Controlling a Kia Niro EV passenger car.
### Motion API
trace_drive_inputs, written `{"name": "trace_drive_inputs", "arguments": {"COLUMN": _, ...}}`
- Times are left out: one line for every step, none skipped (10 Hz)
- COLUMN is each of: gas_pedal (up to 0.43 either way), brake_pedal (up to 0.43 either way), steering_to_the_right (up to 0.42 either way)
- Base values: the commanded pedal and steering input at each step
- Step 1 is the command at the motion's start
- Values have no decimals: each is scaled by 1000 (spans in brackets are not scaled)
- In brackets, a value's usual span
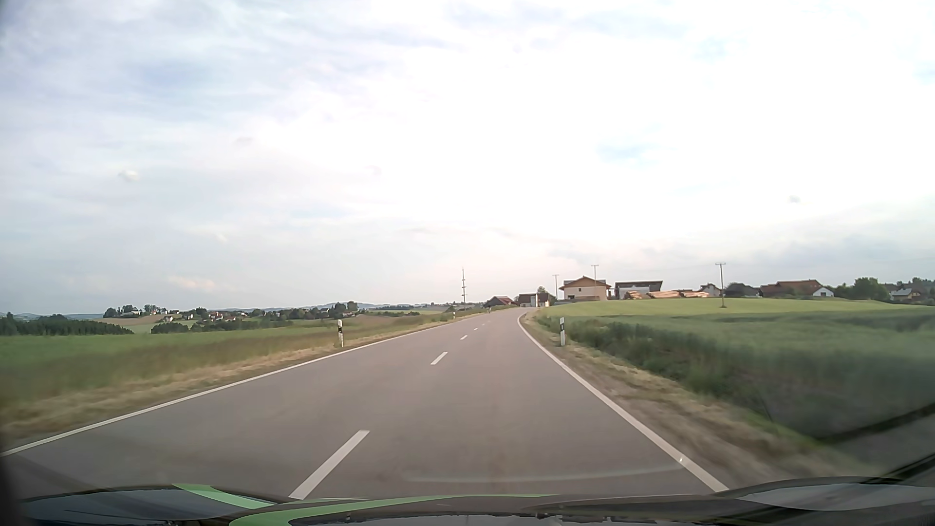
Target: Follow the waypoints while adhering to traffic rules and regulations
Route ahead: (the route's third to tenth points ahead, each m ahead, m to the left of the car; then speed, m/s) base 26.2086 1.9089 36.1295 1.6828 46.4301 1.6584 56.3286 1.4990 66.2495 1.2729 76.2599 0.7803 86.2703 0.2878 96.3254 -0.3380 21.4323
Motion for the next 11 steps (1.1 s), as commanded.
{"name": "trace_drive_inputs", "arguments": {"gas_pedal": 0, "brake_pedal": 0, "steering_to_the_right": 3}}
{"name": "trace_drive_inputs", "arguments": {"gas_pedal": 0, "brake_pedal": 0, "steering_to_the_right": 2}}
{"name": "trace_drive_inputs", "arguments": {"gas_pedal": 0, "brake_pedal": 0, "steering_to_the_right": 2}}
{"name": "trace_drive_inputs", "arguments": {"gas_pedal": 0, "brake_pedal": 0, "steering_to_the_right": 2}}
{"name": "trace_drive_inputs", "arguments": {"gas_pedal": 0, "brake_pedal": 0, "steering_to_the_right": 2}}
{"name": "trace_drive_inputs", "arguments": {"gas_pedal": 0, "brake_pedal": 0, "steering_to_the_right": 2}}
{"name": "trace_drive_inputs", "arguments": {"gas_pedal": 0, "brake_pedal": 0, "steering_to_the_right": 2}}
{"name": "trace_drive_inputs", "arguments": {"gas_pedal": 0, "brake_pedal": 0, "steering_to_the_right": 2}}
{"name": "trace_drive_inputs", "arguments": {"gas_pedal": 0, "brake_pedal": 0, "steering_to_the_right": 2}}
{"name": "trace_drive_inputs", "arguments": {"gas_pedal": 0, "brake_pedal": 0, "steering_to_the_right": 2}}
{"name": "trace_drive_inputs", "arguments": {"gas_pedal": 0, "brake_pedal": 0, "steering_to_the_right": 2}}
